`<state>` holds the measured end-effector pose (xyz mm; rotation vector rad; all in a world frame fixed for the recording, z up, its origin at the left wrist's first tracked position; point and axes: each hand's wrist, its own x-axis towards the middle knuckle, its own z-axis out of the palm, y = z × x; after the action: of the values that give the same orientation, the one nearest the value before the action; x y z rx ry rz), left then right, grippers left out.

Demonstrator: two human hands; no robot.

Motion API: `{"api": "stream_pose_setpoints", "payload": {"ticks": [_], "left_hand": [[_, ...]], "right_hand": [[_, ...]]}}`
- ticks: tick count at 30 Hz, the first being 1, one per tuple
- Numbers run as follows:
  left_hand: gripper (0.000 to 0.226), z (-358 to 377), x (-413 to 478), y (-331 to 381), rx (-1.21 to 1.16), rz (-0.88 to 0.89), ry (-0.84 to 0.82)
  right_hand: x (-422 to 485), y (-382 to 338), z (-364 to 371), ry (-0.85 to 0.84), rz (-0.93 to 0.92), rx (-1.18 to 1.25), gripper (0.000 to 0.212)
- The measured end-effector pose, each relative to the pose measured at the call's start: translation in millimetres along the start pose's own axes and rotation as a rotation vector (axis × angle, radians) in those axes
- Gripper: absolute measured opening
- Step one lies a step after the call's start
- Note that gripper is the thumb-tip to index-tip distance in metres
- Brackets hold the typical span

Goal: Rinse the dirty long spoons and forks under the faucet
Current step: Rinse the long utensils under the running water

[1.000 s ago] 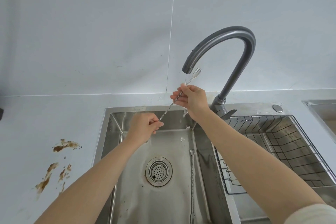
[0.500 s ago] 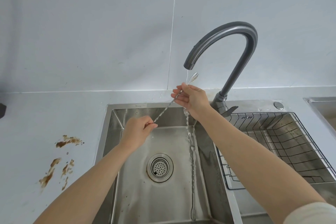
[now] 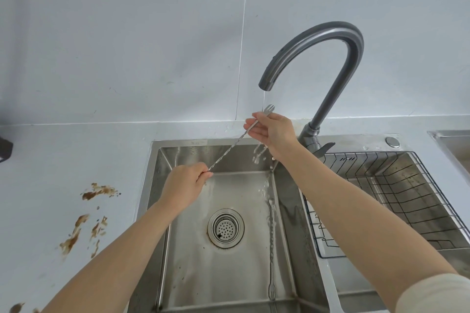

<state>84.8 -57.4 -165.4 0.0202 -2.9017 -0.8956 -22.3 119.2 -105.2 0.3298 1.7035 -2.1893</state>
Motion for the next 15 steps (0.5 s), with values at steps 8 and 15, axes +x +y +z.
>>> {"api": "stream_pose_setpoints", "payload": {"ticks": [8,15], "left_hand": [[0.018,4.5,-7.0,-12.0,0.053,0.017,0.067],[0.02,5.3,-7.8,-23.4,0.136,0.089,0.085]], "right_hand": [[-1.1,-1.9,0.2,0.028,-0.04,0.029,0.013],[0.2,-2.6,4.5,0.022,-0.021,-0.037,0.035]]}}
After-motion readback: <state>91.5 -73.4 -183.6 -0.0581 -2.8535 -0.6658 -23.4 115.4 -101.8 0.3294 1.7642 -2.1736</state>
